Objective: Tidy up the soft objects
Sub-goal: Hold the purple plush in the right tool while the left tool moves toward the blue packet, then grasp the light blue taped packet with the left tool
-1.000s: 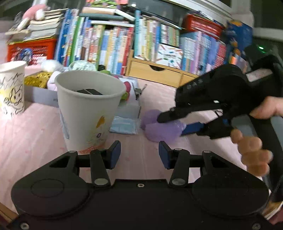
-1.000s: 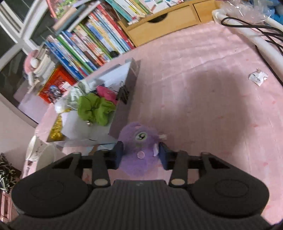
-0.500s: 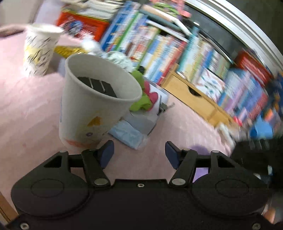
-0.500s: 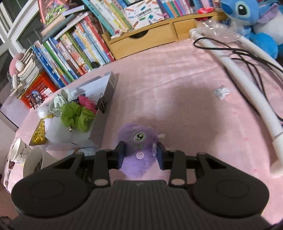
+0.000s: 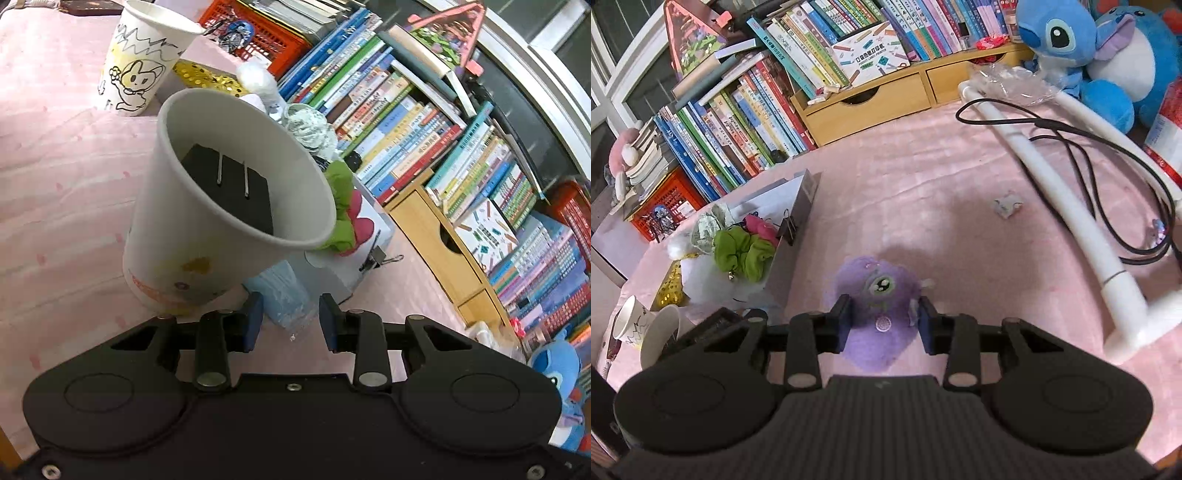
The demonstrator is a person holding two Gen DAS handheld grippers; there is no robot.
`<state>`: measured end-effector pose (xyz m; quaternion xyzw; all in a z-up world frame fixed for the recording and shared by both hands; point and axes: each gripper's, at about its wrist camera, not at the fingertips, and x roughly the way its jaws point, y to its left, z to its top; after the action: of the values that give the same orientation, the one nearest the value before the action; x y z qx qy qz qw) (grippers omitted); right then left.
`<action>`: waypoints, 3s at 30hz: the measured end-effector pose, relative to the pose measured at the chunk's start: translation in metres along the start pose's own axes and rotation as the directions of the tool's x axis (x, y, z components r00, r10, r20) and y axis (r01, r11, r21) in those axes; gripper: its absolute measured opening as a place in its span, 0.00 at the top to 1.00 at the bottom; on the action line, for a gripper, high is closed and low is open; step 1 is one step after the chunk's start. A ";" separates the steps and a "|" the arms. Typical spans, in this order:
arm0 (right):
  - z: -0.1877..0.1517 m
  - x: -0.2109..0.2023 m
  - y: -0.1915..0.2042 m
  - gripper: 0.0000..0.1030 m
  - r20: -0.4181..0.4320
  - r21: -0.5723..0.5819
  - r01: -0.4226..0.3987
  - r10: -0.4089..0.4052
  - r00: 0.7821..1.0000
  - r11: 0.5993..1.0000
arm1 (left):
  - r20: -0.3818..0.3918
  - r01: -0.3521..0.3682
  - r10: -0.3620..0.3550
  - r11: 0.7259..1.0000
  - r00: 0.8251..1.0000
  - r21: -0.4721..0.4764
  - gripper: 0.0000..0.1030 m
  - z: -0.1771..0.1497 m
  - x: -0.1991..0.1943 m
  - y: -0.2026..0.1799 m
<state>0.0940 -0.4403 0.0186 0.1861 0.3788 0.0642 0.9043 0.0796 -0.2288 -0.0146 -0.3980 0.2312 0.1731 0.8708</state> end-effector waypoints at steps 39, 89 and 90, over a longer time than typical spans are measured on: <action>0.010 0.011 0.006 0.58 -0.057 0.027 -0.057 0.058 0.997 0.998 | -0.055 0.026 -0.024 0.999 0.998 0.046 1.00 -0.004 0.020 -0.006; 0.034 0.123 0.137 0.87 -0.331 -0.293 -0.100 -0.003 0.944 0.951 | -0.174 0.293 -0.244 0.638 0.954 0.712 0.48 -0.027 -0.054 0.017; 0.034 0.121 0.134 0.90 -0.336 -0.281 -0.095 -0.005 0.942 0.955 | -0.175 0.296 -0.247 0.639 0.953 0.710 0.48 -0.026 -0.054 0.018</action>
<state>0.2073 -0.2951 0.0123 0.0451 0.5077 0.1710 0.8432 0.0192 -0.2443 -0.0112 -0.0542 0.2448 -0.0782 0.9649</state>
